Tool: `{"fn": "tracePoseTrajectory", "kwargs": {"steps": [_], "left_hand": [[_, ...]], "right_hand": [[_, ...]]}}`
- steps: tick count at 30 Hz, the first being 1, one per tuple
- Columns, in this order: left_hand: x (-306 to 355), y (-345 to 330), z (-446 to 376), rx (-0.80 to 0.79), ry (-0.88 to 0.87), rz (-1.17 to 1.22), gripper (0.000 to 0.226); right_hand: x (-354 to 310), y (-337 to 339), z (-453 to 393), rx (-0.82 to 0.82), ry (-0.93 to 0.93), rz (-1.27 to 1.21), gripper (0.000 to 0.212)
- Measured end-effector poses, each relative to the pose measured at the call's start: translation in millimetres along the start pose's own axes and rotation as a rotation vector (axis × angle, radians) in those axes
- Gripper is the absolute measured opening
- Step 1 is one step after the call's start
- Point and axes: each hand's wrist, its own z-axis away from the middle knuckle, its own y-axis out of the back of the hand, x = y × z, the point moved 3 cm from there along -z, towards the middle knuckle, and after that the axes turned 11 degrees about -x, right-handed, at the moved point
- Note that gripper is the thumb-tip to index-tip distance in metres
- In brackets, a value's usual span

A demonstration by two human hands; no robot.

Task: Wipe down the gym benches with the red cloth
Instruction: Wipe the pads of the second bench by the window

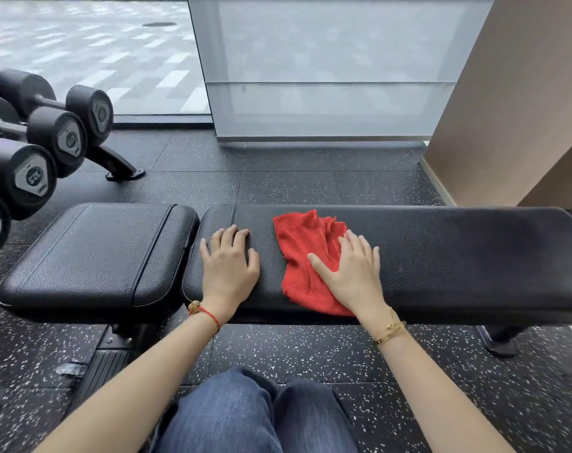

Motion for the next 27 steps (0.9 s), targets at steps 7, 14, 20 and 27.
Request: {"fn": "tracePoseTrajectory", "kwargs": {"steps": [7, 14, 20, 27], "left_hand": [[0.8, 0.1, 0.7, -0.003, -0.001, -0.006, 0.045], [-0.9, 0.0, 1.0, -0.01, -0.02, 0.011, 0.051], [-1.7, 4.1, -1.3, 0.033, -0.118, 0.06, 0.042], [0.8, 55.9, -15.6, -0.01, -0.211, 0.149, 0.029]], "right_hand": [[-14.4, 1.6, -3.9, 0.068, 0.082, -0.179, 0.051], [-26.9, 5.9, -9.8, 0.072, 0.12, -0.297, 0.032], [-25.8, 9.8, -19.5, 0.034, 0.13, -0.366, 0.034], [-48.8, 30.1, -30.6, -0.209, -0.054, -0.749, 0.033]]}}
